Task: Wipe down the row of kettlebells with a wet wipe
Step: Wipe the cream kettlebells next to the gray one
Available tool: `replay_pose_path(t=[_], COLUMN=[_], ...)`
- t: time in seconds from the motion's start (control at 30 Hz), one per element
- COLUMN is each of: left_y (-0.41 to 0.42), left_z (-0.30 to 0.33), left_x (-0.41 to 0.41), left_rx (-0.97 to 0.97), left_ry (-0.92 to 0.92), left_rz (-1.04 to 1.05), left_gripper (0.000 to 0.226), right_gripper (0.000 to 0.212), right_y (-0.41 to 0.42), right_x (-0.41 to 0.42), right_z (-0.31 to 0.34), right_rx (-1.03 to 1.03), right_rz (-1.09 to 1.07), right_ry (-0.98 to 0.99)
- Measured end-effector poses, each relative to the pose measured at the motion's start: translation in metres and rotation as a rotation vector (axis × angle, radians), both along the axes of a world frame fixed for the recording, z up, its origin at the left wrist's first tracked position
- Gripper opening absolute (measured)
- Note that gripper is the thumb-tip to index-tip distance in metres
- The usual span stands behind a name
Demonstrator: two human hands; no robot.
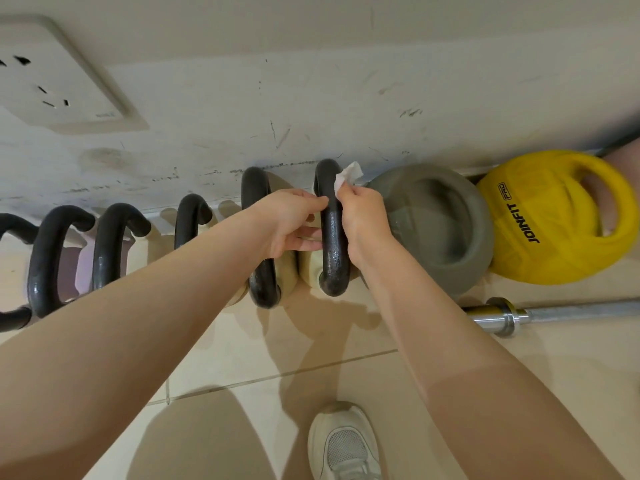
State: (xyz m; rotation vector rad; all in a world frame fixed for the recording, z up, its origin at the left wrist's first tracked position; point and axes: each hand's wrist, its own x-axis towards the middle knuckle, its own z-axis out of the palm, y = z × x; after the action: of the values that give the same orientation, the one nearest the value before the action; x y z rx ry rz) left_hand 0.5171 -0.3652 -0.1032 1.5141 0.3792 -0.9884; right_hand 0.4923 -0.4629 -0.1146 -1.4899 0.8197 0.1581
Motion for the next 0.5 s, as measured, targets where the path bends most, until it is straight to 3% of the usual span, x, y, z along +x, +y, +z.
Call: replay_pose_path(t=[0.17, 0.37, 0.5], left_y=[0.001, 0.000, -0.002], left_z=[-0.006, -0.005, -0.003], left_x=[-0.001, -0.003, -0.006], left_rx=[-0.015, 0.000, 0.030], left_ry=[-0.043, -0.070, -0.087], left_rz=[0.022, 0.037, 0.050], left_gripper=[0.006, 0.008, 0.010], right_gripper=[0.039, 0.037, 0.032], right_y=[-0.004, -0.006, -0.006], right_x=[-0.020, -0.006, -0.055], right_z=[-0.010, -0.007, -0.019], right_rx=[-0.195, -0.207, -0.227], right_rz=[0.172, 0.165, 0.240], right_ry=[-0.030, -0.077, -0.166])
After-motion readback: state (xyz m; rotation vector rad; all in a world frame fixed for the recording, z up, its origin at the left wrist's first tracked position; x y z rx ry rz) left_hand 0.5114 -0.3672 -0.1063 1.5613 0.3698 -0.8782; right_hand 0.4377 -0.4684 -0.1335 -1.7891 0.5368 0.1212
